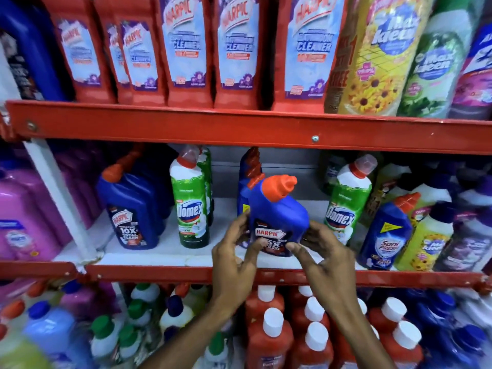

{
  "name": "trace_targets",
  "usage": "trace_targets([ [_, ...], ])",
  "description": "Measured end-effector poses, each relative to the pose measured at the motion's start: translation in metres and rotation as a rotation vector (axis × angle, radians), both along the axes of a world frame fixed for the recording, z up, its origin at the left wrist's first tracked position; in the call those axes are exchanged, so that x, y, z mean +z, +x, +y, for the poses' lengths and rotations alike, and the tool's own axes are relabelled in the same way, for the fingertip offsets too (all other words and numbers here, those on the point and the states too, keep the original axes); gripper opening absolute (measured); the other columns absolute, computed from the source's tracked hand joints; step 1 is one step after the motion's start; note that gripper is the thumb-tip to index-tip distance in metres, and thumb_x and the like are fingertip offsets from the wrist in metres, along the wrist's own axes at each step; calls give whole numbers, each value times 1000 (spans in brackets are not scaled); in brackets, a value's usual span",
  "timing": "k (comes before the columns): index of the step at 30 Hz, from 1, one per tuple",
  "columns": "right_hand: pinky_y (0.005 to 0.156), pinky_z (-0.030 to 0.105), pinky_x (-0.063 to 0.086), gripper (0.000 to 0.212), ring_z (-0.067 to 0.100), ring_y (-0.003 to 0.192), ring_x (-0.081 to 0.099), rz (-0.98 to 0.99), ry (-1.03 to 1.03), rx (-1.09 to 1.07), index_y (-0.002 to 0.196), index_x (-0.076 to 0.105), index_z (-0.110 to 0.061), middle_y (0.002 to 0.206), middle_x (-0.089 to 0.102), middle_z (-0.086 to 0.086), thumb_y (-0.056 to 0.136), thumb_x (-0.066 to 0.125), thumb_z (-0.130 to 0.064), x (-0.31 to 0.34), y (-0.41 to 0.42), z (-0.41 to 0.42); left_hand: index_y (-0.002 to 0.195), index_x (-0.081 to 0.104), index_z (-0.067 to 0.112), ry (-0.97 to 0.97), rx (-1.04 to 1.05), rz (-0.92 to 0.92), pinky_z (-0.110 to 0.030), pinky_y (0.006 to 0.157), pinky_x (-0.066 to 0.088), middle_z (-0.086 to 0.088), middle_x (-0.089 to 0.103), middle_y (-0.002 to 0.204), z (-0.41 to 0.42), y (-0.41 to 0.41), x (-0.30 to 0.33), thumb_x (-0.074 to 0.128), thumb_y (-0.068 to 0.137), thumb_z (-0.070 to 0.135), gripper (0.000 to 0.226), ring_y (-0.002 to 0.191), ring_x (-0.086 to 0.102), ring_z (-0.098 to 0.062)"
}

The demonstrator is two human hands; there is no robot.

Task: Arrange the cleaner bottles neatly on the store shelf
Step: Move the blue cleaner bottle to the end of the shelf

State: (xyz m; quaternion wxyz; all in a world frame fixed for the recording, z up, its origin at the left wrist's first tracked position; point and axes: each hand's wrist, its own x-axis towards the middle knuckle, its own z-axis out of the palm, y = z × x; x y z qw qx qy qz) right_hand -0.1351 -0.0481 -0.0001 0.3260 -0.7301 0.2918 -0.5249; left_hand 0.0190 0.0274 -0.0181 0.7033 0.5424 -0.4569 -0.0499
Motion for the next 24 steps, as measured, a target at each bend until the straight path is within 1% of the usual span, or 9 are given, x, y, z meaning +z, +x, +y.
trace_targets([
  [3,89,18,56,40,4,97,75,-35,22,108,115,70,-22,102,80,-13,81,81,-4,10,36,18,134,55,58,-51,109,-11,-24,102,56,5,73,132,28,29,7,73,88,24,60,122,69,-9],
  [6,85,15,55,39,2,94,75,-48,21,180,113,70,-25,100,79,-17,81,82,-5,13,79,40,141,56,40,-71,190,-16,-42,105,57,1,70,140,58,63,7,73,90,32,54,128,67,-17],
  [12,84,22,59,40,1,92,76,-12,48,295,113,69,-34,100,80,-12,82,79,-10,6,175,87,148,54,29,-36,311,15,-50,112,52,1,67,144,111,142,-10,66,93,35,57,133,63,-23],
  [13,84,24,60,38,0,92,75,4,47,300,114,70,-30,102,80,-10,83,79,-11,3,191,92,148,54,29,-16,323,22,-48,112,52,6,69,141,116,156,-14,65,92,35,57,131,65,-21],
  [16,87,30,61,36,1,91,75,71,62,302,117,70,-22,103,81,-6,83,78,-15,-8,231,100,143,51,44,36,349,19,-17,100,53,37,67,128,127,187,-19,63,92,29,55,119,65,8],
  [17,87,31,60,36,2,91,75,94,62,296,118,70,-22,104,80,-5,83,77,-17,-11,242,102,142,50,47,43,354,18,-13,99,50,43,64,127,130,195,-21,63,91,35,55,120,63,11],
  [20,85,23,58,34,5,92,74,142,36,270,118,71,-21,107,81,-3,85,77,-23,-15,263,106,147,49,42,74,366,40,-29,109,48,32,62,137,133,215,-32,61,89,54,60,130,62,-5],
  [22,81,19,56,32,7,90,74,171,21,243,116,71,-18,105,81,-1,86,78,-23,-17,271,104,149,45,37,104,367,39,-39,111,49,24,63,138,130,225,-39,58,90,49,61,131,63,-12],
  [24,80,22,56,31,8,88,74,214,26,221,114,71,-15,103,81,0,85,79,-24,-21,274,102,147,45,41,153,373,28,-36,108,51,36,64,131,128,228,-41,55,91,43,57,125,67,-12],
])
